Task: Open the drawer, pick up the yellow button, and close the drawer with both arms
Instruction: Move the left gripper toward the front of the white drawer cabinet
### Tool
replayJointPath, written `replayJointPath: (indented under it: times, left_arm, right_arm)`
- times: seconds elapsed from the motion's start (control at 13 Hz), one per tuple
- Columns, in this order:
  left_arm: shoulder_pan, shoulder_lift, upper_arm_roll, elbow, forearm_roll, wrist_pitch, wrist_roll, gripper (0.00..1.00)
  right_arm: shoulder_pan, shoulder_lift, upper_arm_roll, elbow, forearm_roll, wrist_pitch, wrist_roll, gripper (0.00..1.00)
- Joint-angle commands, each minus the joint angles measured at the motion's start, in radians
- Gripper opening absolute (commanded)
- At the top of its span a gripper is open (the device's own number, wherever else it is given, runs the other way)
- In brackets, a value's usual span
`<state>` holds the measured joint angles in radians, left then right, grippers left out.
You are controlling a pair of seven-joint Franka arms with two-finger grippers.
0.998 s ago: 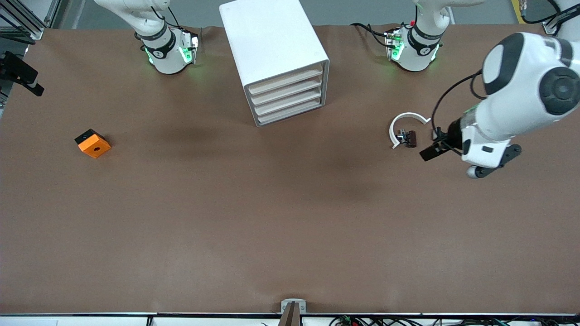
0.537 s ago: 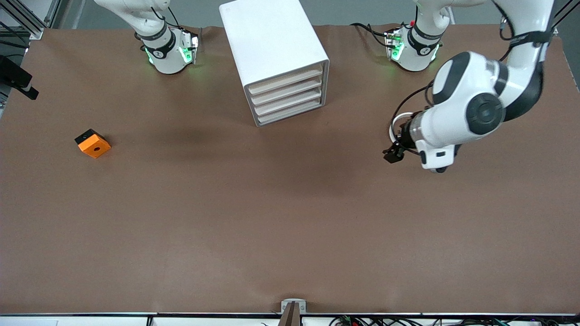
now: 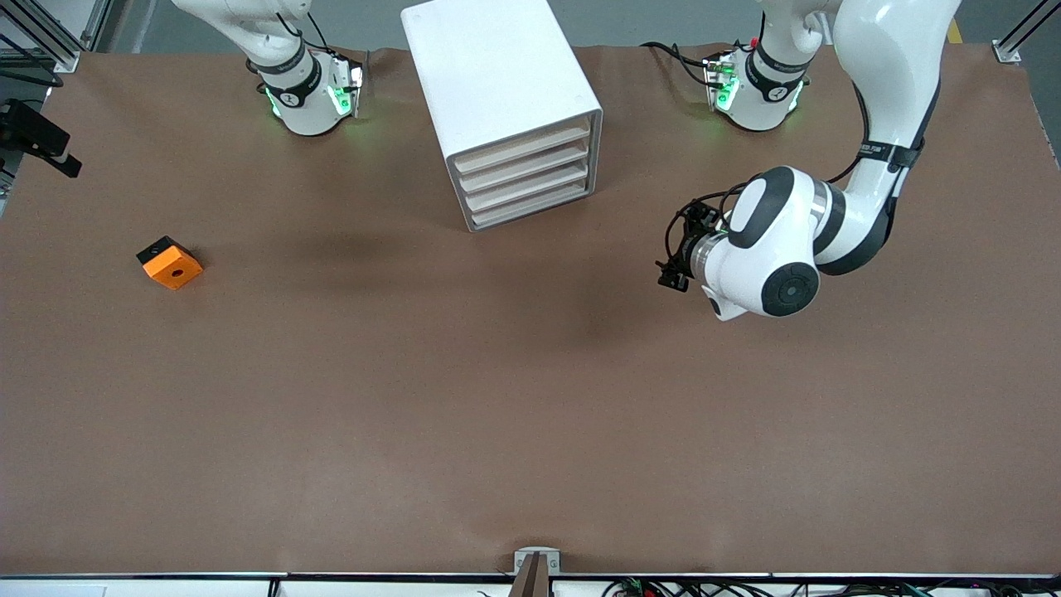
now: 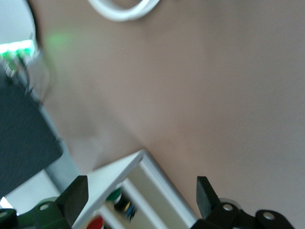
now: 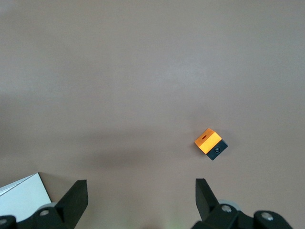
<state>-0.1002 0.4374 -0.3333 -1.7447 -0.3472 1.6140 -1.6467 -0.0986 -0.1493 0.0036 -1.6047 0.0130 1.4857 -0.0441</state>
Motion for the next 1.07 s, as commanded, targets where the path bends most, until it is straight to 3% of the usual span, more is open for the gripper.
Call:
replayJointPath:
  times: [0.0,0.38,1.0]
  left_arm:
    - [-0.004,0.084,-0.006,0.074,-0.085,-0.072,-0.109,1.00]
    - [-0.027,0.219,-0.007,0.154,-0.231,-0.166,-0.277,1.00]
    - [-0.085,0.270,-0.007,0.155,-0.424,-0.261,-0.438,1.00]
  right_arm:
    - [0.007,0.004,0.003,0.012,-0.010,-0.024,0.007,1.00]
    - [0.007,0.001,0.003,-0.006,-0.010,-0.025,0.007,1.00]
    - [0.007,0.001,0.001,-0.008,-0.010,-0.005,0.009,1.00]
